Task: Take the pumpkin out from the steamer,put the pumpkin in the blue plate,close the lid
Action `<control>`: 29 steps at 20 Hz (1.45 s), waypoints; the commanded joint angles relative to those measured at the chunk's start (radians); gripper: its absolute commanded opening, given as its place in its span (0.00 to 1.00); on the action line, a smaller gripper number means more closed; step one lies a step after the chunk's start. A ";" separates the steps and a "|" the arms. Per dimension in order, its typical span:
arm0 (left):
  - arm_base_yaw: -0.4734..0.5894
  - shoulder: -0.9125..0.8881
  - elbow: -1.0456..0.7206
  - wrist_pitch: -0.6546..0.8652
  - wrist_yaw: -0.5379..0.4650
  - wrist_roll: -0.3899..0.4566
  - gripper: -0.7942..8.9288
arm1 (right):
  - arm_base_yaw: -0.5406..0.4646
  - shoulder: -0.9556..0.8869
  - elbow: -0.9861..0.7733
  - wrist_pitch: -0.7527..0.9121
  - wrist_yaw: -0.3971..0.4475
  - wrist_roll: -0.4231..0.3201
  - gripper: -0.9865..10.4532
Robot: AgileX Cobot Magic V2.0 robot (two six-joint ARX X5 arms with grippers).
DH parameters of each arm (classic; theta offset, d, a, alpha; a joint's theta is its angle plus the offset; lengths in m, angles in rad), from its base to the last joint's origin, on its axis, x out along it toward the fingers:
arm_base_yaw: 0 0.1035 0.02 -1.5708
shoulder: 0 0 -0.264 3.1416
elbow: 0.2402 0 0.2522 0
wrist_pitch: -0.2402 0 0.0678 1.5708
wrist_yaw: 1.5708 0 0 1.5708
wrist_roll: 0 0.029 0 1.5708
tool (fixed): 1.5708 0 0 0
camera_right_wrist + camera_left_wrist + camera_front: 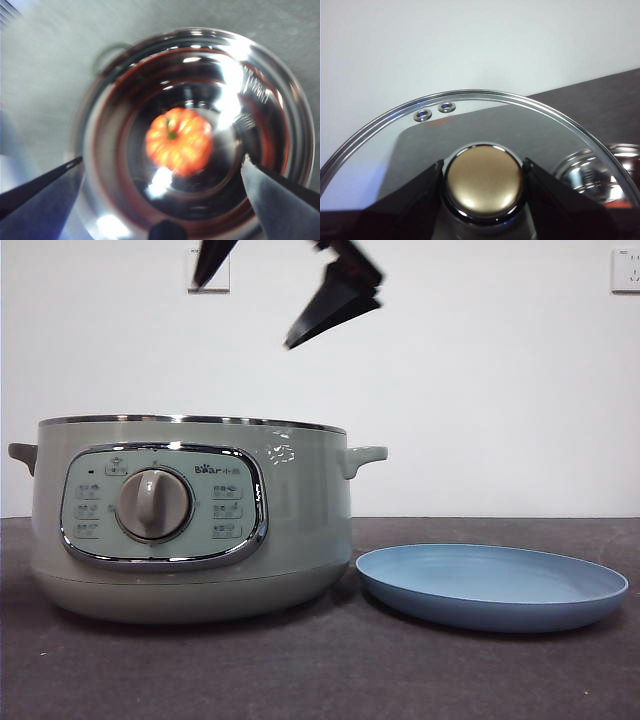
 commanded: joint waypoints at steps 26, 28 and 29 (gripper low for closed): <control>-0.001 0.058 0.012 -0.001 0.048 0.022 0.07 | 0.050 0.103 0.059 -0.063 0.154 -0.081 0.08; -0.001 0.090 0.012 0.051 0.105 0.022 0.07 | 0.002 -0.011 0.059 -0.174 0.156 -0.084 0.08; -0.001 0.101 0.012 0.072 0.139 0.021 0.07 | -0.029 -0.061 0.059 -0.230 0.156 -0.080 0.08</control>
